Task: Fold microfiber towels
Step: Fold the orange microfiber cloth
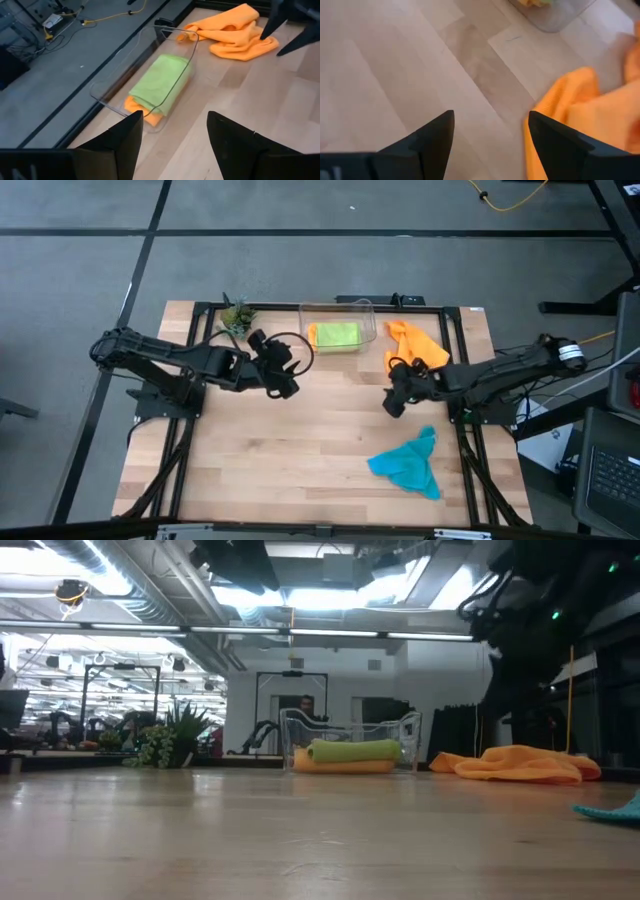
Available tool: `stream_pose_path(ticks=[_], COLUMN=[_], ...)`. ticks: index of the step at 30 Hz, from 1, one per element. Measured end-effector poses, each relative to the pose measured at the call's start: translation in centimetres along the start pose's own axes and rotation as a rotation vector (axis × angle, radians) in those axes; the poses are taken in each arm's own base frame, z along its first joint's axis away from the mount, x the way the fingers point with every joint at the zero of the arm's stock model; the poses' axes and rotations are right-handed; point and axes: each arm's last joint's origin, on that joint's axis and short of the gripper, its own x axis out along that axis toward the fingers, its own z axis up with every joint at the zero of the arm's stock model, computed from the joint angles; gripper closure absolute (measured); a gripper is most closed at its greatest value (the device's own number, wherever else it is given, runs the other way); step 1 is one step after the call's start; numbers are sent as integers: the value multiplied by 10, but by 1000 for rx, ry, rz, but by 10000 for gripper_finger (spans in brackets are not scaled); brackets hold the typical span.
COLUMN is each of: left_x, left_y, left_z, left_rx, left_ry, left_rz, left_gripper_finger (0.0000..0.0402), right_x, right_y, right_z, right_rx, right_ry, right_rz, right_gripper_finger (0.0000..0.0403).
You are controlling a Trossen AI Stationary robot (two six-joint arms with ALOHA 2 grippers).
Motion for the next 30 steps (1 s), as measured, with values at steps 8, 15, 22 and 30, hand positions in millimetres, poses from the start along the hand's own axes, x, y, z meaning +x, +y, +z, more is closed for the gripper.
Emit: stream_pose_path(ticks=[8,15,22,30], left_x=[-1,-1,-1,-1], left_y=[-1,-1,-1,-2], left_z=[-1,-1,-1,-1], left_rx=[2,-8,-8,-10], left_ry=[1,2,3,4], left_rz=[-9,-10,-9,-13], left_gripper_finger=[188,188,188,188], right_x=[48,60,54,78], right_y=[-5,-9,-9,-22], right_z=[-4,-5,-2,-3], right_rx=[122,176,187,193], right_ry=[118,196,148,186], right_rz=[-146,-138,-143,-259], right_gripper_finger=[145,145,145,145])
